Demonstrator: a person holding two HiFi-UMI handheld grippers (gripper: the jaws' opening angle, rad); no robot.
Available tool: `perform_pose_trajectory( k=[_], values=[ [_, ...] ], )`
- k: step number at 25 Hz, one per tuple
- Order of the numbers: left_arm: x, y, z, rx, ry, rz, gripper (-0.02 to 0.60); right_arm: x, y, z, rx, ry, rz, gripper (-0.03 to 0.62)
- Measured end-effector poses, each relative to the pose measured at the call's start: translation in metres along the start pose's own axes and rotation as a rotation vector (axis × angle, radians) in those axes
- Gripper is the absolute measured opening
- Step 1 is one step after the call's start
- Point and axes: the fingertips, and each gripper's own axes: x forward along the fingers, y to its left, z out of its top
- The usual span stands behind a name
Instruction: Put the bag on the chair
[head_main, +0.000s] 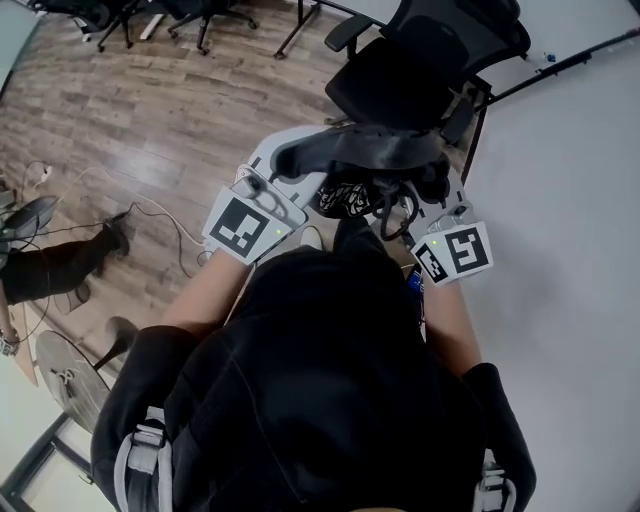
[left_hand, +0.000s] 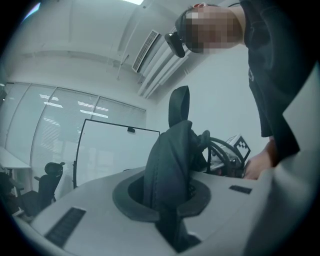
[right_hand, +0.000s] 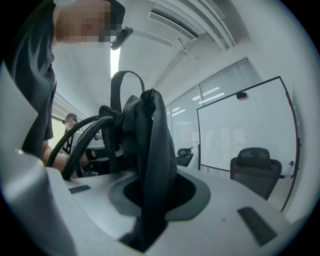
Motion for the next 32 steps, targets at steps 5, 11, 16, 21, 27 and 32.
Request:
perform_pose_trajectory(
  k=[5,11,16,21,27,32],
  values=[
    [0.01,0.022,0.001,-0.011,-0.005,0.036,0.046,0.023,-0.012,0.004,0.001,-0.008,0.029,0.071],
    [0.026,0.043,0.001,0.0,0.003,0.057,0.046,0.045,-0.031,0.009,-0.003,-0.03,0.047,0.071],
    [0.065,0.064,-0.001,0.014,-0.003,0.068,0.046,0.065,-0.07,0.012,-0.013,-0.036,0.058,0.071],
    [0.117,0.084,-0.006,0.022,0.002,0.07,0.046,0.081,-0.124,0.014,-0.009,-0.038,0.045,0.071],
    [0.178,0.098,-0.01,0.029,-0.008,0.056,0.046,0.091,-0.184,0.017,-0.016,-0.042,0.034,0.071],
    [0.224,0.107,-0.013,0.036,0.004,0.044,0.046,0.095,-0.229,0.02,-0.017,-0.054,0.013,0.071]
  ],
)
